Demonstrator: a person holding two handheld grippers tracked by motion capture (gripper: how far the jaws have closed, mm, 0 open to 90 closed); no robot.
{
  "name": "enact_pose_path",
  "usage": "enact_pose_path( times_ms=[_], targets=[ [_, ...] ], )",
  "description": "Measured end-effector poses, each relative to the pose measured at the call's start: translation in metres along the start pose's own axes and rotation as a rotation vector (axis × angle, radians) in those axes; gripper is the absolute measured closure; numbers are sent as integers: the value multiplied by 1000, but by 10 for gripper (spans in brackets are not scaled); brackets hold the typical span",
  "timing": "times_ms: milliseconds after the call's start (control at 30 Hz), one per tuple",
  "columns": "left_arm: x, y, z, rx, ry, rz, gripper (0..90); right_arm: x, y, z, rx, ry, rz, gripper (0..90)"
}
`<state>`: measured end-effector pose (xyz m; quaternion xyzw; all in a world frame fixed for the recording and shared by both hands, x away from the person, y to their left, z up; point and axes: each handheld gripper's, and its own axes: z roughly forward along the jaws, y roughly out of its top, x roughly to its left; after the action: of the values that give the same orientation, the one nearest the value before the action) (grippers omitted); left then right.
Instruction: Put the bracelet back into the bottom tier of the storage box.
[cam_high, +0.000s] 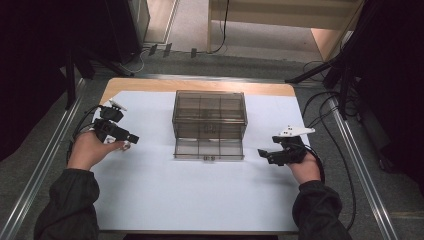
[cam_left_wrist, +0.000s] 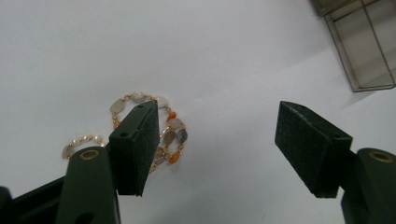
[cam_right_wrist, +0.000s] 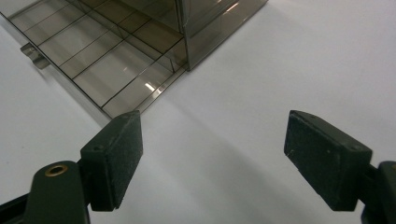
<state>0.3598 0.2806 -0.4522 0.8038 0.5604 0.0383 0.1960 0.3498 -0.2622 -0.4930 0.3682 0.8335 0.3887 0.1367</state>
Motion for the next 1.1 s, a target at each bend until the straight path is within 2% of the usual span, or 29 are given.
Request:
enact_pose_path(
  times_ms=[167, 233, 333, 500, 833, 1033, 1100],
  targets=[
    [8, -4, 3, 26, 21, -47, 288, -1, 0, 0, -1, 0, 2, 208],
    [9, -4, 5, 40, 47, -58, 272, 0, 0, 1, 0, 2, 1, 208],
    [11, -4, 8, 53, 60, -70, 246, 0, 0, 2, 4, 4, -6, 208],
    [16, -6, 12, 50, 50, -106, 207, 1, 0, 2, 11, 1, -15, 208],
    [27, -9, 22, 72, 115, -195, 147, 1, -1, 1, 17, 0, -15, 208],
    [31, -11, 28, 85, 146, -214, 141, 1, -2, 0, 21, -7, -21, 209],
    [33, -12, 29, 78, 153, -238, 137, 0, -2, -1, 20, -6, -21, 209]
  ],
)
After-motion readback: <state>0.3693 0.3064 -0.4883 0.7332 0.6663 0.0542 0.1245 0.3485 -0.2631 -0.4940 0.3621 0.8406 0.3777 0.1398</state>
